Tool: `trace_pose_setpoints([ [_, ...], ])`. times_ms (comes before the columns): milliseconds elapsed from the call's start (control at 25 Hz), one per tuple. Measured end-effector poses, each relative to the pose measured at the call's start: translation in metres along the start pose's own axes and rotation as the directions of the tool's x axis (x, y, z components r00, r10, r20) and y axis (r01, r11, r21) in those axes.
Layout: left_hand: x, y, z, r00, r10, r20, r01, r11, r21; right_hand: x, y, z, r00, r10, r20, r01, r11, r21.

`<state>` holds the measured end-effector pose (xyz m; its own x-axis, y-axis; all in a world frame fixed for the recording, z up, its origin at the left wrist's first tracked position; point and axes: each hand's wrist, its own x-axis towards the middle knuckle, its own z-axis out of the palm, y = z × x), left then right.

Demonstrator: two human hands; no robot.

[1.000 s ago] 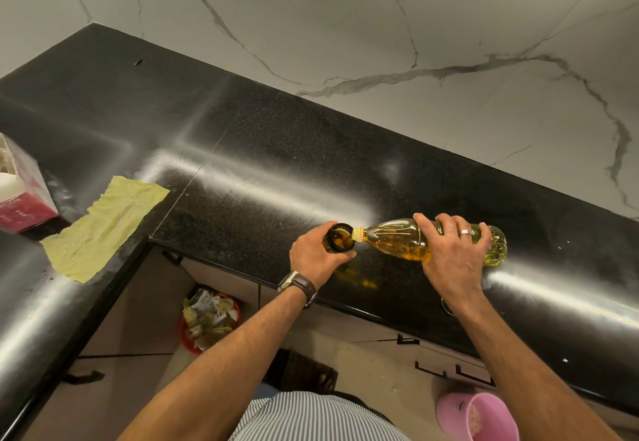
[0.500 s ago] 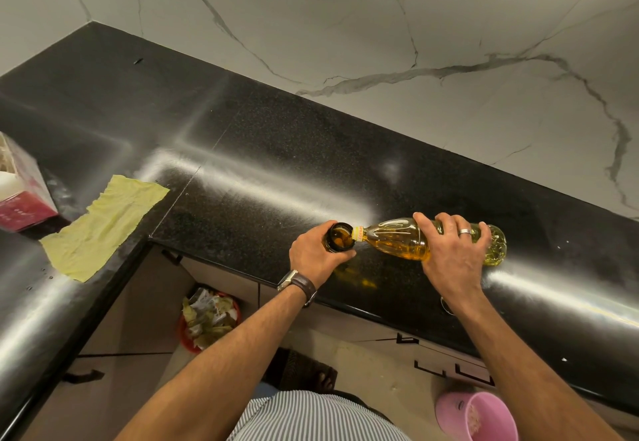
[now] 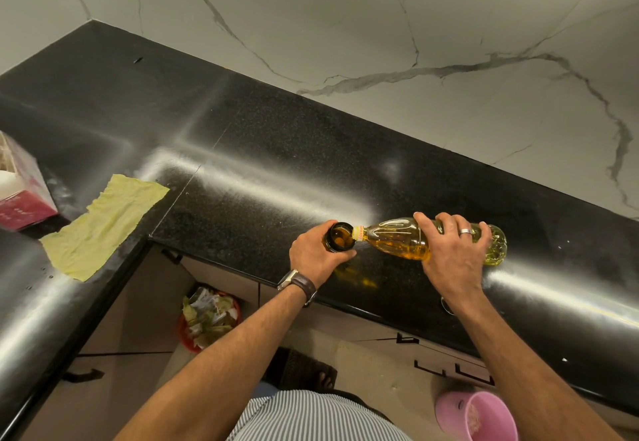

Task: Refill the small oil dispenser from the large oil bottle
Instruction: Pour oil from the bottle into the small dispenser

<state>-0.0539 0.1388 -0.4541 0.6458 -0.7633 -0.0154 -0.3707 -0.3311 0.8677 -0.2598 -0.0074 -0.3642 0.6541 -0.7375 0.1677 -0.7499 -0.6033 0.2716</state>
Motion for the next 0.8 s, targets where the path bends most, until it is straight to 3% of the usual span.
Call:
trace_pose_setpoints([
  [800,0.0,0.0003,0.0003,1.0,0.009,-0.001,-0.009,1.0,-0.004,0.0013,-0.001,-0.0026,1.0,0.01,0.018,-0.01,1.0,-0.006],
])
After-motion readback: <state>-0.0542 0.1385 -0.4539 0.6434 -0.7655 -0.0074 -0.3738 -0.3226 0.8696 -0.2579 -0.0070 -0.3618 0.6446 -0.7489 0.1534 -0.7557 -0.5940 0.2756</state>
